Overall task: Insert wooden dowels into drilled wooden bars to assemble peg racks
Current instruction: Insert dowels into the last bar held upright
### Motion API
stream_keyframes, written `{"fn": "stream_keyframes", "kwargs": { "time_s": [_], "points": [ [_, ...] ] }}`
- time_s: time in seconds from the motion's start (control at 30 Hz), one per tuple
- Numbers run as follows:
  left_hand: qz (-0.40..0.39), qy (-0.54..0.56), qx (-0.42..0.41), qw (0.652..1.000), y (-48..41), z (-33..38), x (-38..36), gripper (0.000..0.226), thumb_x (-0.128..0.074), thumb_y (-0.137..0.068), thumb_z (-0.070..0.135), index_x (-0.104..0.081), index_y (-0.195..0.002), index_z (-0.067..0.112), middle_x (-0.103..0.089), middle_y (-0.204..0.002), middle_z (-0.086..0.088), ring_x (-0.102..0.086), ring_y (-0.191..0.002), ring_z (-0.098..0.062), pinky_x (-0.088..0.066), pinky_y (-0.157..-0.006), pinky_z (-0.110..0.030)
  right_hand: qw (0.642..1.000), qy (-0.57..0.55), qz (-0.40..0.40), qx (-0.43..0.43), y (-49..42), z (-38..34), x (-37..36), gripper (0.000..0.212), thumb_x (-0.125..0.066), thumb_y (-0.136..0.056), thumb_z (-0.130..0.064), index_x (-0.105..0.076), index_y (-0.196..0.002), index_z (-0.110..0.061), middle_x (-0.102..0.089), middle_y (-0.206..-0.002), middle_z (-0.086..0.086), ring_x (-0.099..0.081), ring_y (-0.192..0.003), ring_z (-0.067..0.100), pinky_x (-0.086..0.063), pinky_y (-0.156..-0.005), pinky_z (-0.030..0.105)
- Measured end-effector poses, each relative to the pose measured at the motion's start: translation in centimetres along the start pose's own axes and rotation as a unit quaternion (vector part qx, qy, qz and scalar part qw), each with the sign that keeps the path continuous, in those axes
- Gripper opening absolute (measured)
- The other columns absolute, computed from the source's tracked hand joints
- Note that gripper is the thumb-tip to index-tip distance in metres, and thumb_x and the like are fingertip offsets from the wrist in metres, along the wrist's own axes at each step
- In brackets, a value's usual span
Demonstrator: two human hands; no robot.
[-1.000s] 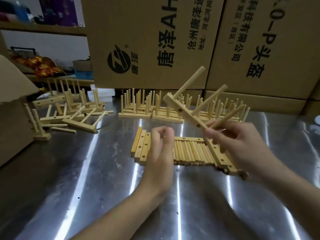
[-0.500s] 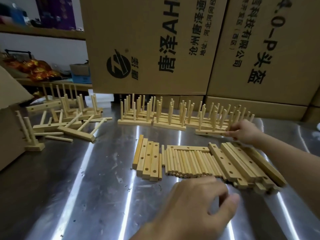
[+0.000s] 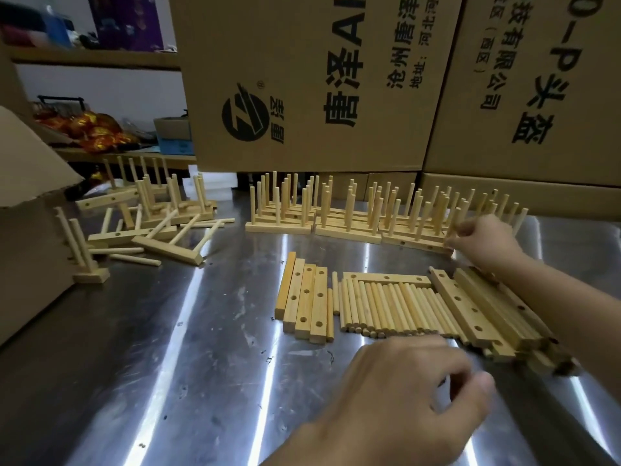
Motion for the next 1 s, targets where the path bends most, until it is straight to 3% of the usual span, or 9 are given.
{"fn": "stream_keyframes", "kwargs": {
  "time_s": [0.1,0.27,0.4,0.53,0.63,0.7,0.8,0.9,1.0],
  "points": [
    [0.032,0.002,-0.002,0.999,0.2,-0.2,0.1,0.031,-0.054,-0.106,0.043,-0.042,-0.077,0.039,-0.046,-0.07,0.019,-0.047,-0.067,0.001,-0.027,-0.058,-0.018,0.997,-0.022,0.05,0.063,3.9,-0.4,1.9,0.033,-0.069,-0.101,-0.031,-0.068,-0.132,-0.021,-0.07,-0.122,0.0,-0.067,-0.107,0.018,-0.061,-0.09,0.045],
    [0.101,-0.038,0.017,0.994,0.0,-1.6,1.2,0.038,-0.054,-0.105,0.036,-0.051,-0.07,0.02,-0.049,-0.066,0.007,-0.05,-0.065,-0.013,-0.041,-0.059,-0.041,0.993,-0.011,0.114,0.03,9.5,3.3,5.7,0.033,-0.066,-0.101,-0.037,-0.071,-0.129,-0.02,-0.072,-0.121,0.004,-0.067,-0.11,0.025,-0.059,-0.093,0.051],
    [0.155,-0.04,0.047,0.986,0.0,-2.9,2.2,0.038,-0.055,-0.105,0.033,-0.055,-0.068,0.022,-0.051,-0.065,0.004,-0.052,-0.065,-0.018,-0.041,-0.058,-0.04,0.997,-0.017,0.07,0.003,11.1,6.0,6.0,0.027,-0.069,-0.1,-0.037,-0.074,-0.12,-0.02,-0.075,-0.11,0.001,-0.068,-0.098,0.018,-0.057,-0.08,0.039],
    [0.165,-0.045,0.064,0.983,0.0,-3.4,2.2,0.041,-0.053,-0.105,0.036,-0.053,-0.067,0.022,-0.05,-0.064,0.003,-0.052,-0.065,-0.021,-0.04,-0.059,-0.043,0.997,0.017,0.038,0.063,9.9,4.0,5.6,0.037,-0.073,-0.096,-0.038,-0.071,-0.131,-0.024,-0.072,-0.127,-0.004,-0.065,-0.118,0.018,-0.057,-0.1,0.044],
    [0.15,-0.048,0.068,0.985,0.0,-3.6,1.9,0.041,-0.052,-0.106,0.038,-0.057,-0.069,0.019,-0.053,-0.064,0.003,-0.054,-0.066,-0.02,-0.043,-0.061,-0.048,0.989,0.041,0.002,0.142,8.4,0.9,4.5,0.035,-0.071,-0.099,-0.033,-0.068,-0.133,-0.029,-0.067,-0.131,-0.006,-0.062,-0.113,0.009,-0.052,-0.093,0.028],
    [0.143,-0.045,0.07,0.986,0.0,-3.7,1.9,0.042,-0.052,-0.105,0.04,-0.059,-0.07,0.019,-0.054,-0.065,0.003,-0.055,-0.067,-0.02,-0.043,-0.062,-0.049,0.976,0.092,-0.037,0.194,7.5,-1.1,3.5,0.034,-0.069,-0.099,-0.027,-0.068,-0.132,-0.035,-0.06,-0.127,-0.009,-0.054,-0.111,0.006,-0.047,-0.093,0.027],
    [0.148,-0.032,0.073,0.986,-0.1,-3.8,2.1,0.042,-0.052,-0.104,0.04,-0.058,-0.068,0.02,-0.053,-0.065,0.003,-0.054,-0.066,-0.021,-0.042,-0.061,-0.046,0.947,0.185,-0.095,0.244,6.2,-3.0,2.6,0.029,-0.073,-0.095,-0.027,-0.073,-0.122,-0.039,-0.052,-0.116,-0.011,-0.043,-0.117,0.01,-0.045,-0.102,0.037],
    [0.16,-0.01,0.082,0.984,-0.1,-3.7,2.3,0.043,-0.05,-0.103,0.044,-0.059,-0.068,0.021,-0.054,-0.064,0.002,-0.054,-0.066,-0.022,-0.041,-0.061,-0.041,0.93,0.214,-0.108,0.278,5.0,-3.4,2.4,0.016,-0.075,-0.093,-0.031,-0.073,-0.104,-0.043,-0.052,-0.107,-0.017,-0.046,-0.115,0.01,-0.043,-0.093,0.031],
    [0.16,-0.005,0.087,0.983,-0.2,-3.7,2.4,0.045,-0.05,-0.103,0.044,-0.057,-0.067,0.019,-0.051,-0.063,0.001,-0.052,-0.064,-0.022,-0.04,-0.061,-0.043,0.918,0.201,-0.148,0.309,4.2,-2.9,2.5,0.015,-0.071,-0.095,-0.035,-0.07,-0.103,-0.047,-0.046,-0.099,-0.03,-0.045,-0.105,0.002,-0.037,-0.086,0.026]
  ]
}}
Point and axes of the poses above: each hand's wrist, its own y-axis away from the middle knuckle, its own x-axis out of the back of the hand, z = x × y, the point moved 1 cm from there along -y, towards the middle knuckle
